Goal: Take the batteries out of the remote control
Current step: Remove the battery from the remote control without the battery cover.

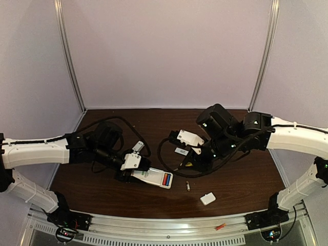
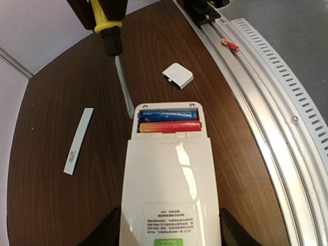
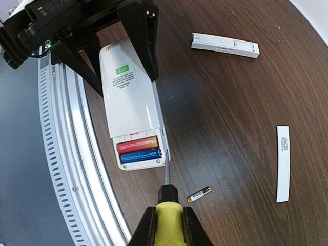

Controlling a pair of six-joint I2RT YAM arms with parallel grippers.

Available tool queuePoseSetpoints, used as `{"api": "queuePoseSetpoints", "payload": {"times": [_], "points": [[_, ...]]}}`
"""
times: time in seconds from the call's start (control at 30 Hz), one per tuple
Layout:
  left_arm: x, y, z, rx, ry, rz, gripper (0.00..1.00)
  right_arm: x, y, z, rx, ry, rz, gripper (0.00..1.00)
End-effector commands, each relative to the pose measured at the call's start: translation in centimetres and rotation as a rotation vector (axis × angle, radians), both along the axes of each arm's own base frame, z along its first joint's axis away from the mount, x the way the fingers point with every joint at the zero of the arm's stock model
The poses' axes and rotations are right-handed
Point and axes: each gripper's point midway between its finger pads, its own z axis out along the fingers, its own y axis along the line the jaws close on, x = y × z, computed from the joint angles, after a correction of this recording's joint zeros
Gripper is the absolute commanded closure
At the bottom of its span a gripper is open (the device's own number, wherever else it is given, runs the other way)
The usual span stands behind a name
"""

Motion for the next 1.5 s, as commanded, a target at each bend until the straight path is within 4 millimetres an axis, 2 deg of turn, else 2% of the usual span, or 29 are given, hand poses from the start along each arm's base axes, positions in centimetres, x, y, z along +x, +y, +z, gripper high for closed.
{"api": "queuePoseSetpoints", "payload": {"times": [0.0,0.43,0.5,0.63,0.7,0.9,1.23,1.47], "points": [[0.2,-1.3,2.0,-0.069,-0.02,-0.017,1.0,-0.8,0.4,0.0,0.012,0.015,0.019,1.0],[0.2,-1.3,2.2,-0.071,-0.021,-0.017,1.0,-1.3,0.6,-0.6,0.001,0.018,0.022,1.0],[0.1,-1.2,2.1,-0.072,-0.019,-0.019,1.0,-0.9,0.8,0.1,0.015,-0.002,0.007,1.0],[0.0,-1.1,1.9,-0.068,-0.014,-0.017,1.0,-0.2,1.1,2.9,0.1,-0.064,-0.014,1.0],[0.0,-1.1,1.9,-0.068,-0.013,-0.015,1.0,-0.4,1.1,3.1,0.112,-0.05,-0.016,1.0],[0.0,-1.0,2.1,-0.072,-0.018,-0.014,1.0,-1.2,0.6,0.9,0.057,0.004,-0.012,1.0],[-0.1,-0.8,2.2,-0.075,-0.025,-0.012,1.0,-1.7,0.3,-0.1,0.016,0.013,-0.012,1.0],[-0.1,-0.8,2.2,-0.074,-0.026,-0.013,1.0,-1.5,-0.2,0.0,0.003,-0.006,-0.031,1.0]]}}
